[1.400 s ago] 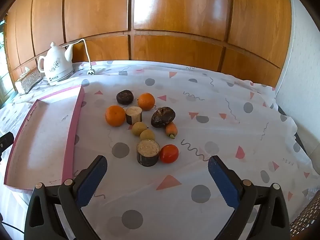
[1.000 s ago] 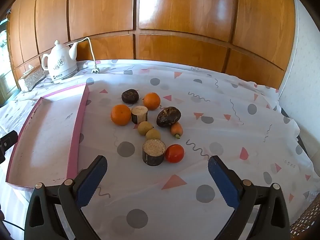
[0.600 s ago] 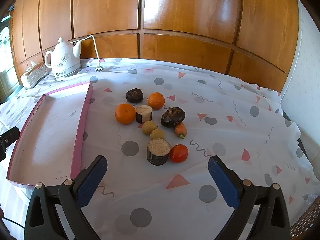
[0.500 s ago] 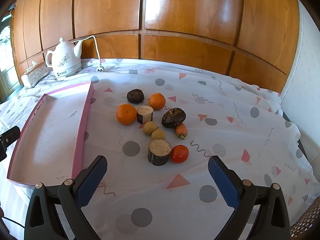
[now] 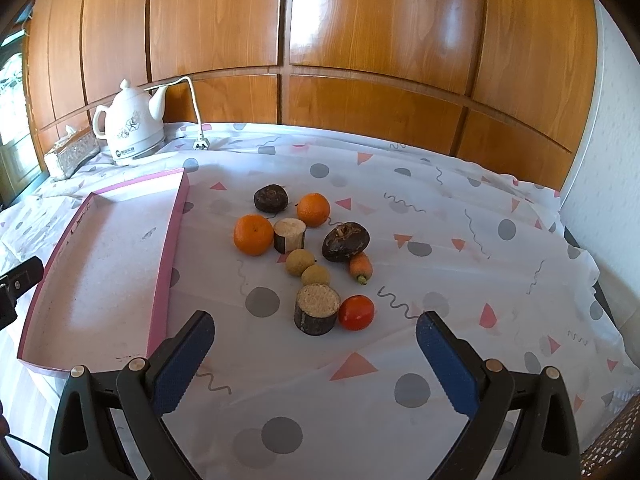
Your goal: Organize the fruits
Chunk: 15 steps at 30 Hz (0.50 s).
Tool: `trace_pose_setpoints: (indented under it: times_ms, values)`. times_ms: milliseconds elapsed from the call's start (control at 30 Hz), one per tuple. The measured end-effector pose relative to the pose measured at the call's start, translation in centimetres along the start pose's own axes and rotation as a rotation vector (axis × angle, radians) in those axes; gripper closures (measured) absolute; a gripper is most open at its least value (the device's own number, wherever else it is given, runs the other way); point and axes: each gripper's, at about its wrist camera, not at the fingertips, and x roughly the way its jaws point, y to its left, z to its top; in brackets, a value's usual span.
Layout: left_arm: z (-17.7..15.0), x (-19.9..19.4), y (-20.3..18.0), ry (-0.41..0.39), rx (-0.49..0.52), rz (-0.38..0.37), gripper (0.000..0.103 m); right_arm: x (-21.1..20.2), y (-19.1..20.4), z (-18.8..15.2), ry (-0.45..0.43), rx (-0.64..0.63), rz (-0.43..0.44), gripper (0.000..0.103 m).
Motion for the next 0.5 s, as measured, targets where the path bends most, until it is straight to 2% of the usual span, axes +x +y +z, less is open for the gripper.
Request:
trace_pose_setpoints:
  times_ms: [500]
  values:
    - [-0.25, 0.41, 0.09, 0.019, 0.002, -0.007, 0.000, 0.07, -0.17, 0.03, -0.002, -0.001, 0.007, 0.000]
